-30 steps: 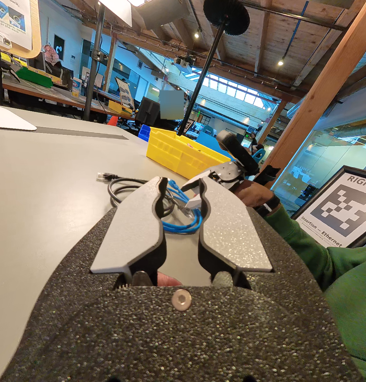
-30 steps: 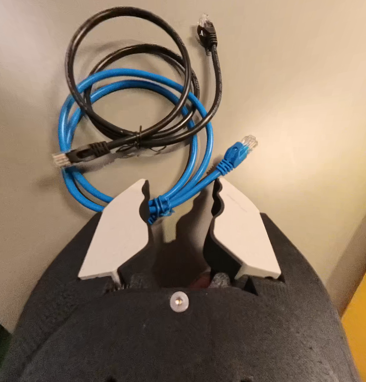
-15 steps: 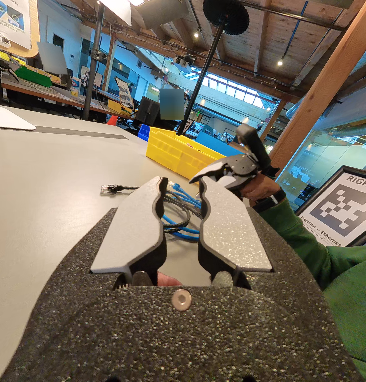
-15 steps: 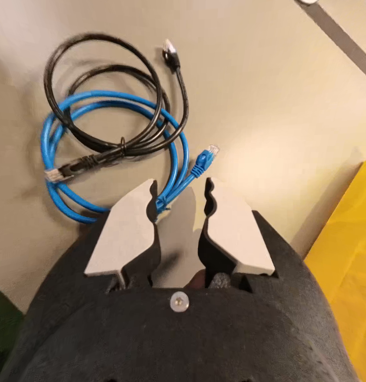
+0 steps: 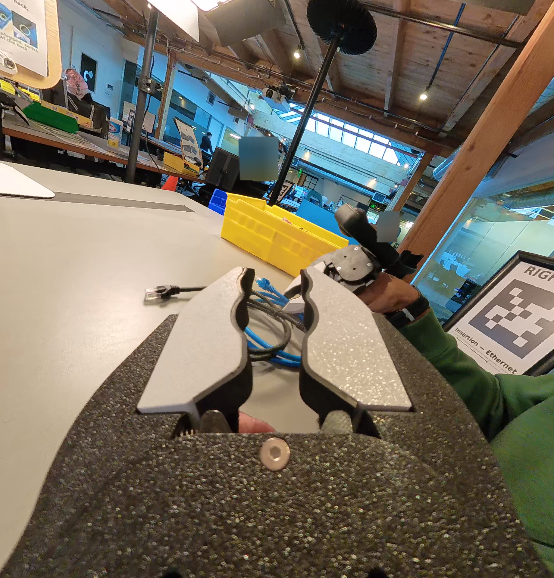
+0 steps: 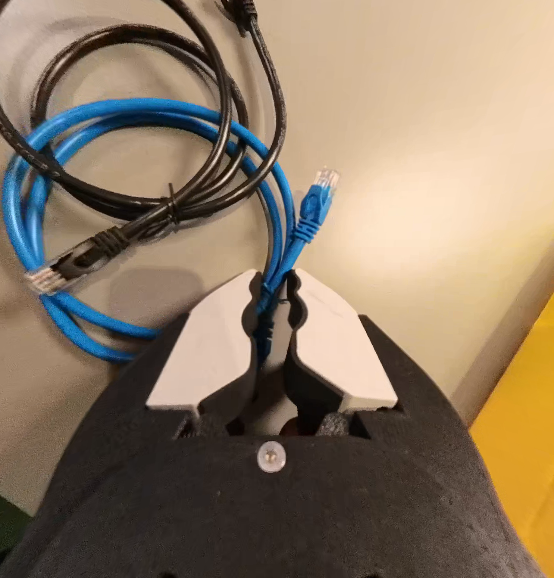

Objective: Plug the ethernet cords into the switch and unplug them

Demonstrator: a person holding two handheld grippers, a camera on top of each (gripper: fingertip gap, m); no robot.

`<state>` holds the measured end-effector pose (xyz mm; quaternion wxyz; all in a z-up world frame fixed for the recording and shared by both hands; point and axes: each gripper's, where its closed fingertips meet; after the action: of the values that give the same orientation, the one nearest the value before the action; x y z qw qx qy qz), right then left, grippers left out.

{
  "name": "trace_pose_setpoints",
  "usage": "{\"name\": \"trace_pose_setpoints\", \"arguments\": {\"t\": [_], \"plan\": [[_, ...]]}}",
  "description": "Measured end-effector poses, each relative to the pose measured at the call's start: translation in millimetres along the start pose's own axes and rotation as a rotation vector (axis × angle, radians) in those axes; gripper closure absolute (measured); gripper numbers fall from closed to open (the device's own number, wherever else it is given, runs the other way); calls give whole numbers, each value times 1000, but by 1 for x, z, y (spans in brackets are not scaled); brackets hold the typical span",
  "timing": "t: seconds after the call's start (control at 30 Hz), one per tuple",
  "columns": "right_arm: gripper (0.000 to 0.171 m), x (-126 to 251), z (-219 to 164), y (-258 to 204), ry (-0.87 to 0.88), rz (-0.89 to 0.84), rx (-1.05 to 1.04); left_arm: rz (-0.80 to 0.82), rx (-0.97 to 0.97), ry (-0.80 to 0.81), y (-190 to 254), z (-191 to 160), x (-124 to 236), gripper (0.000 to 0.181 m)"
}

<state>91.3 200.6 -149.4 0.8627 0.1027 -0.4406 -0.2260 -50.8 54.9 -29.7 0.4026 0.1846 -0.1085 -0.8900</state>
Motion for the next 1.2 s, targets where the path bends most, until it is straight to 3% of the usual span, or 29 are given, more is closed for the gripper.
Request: {"name": "trace_pose_setpoints", "arguments": {"t": [0.13, 0.37, 0.5, 0.87, 0.97, 1.2], "plan": [[157, 3, 2, 8, 10, -124, 128, 0, 1, 0, 0, 0, 0, 150], [159, 52, 56, 40, 280, -542, 338, 1, 4, -2, -1, 0, 0, 151], [159, 95, 80, 60, 405, -788, 346, 1, 2, 0, 0, 0, 0, 150], [159, 158, 88, 101, 593, -1133, 285, 1, 4, -3, -1, 0, 0, 150], [159, 179, 96, 100, 707, -1165, 244, 2, 5, -5, -1, -1, -1, 150], [159, 187, 104, 91, 827, -1091, 155, 2, -9, -14, 1, -1, -2, 149]]}}
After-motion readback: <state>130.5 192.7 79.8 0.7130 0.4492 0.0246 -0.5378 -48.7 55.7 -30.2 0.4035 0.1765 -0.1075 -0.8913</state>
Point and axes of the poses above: each gripper's, where its closed fingertips meet, x back along the fingers, z out of its top, y = z × x across the jaws, and after that the axes turned 13 degrees about -z, right-handed
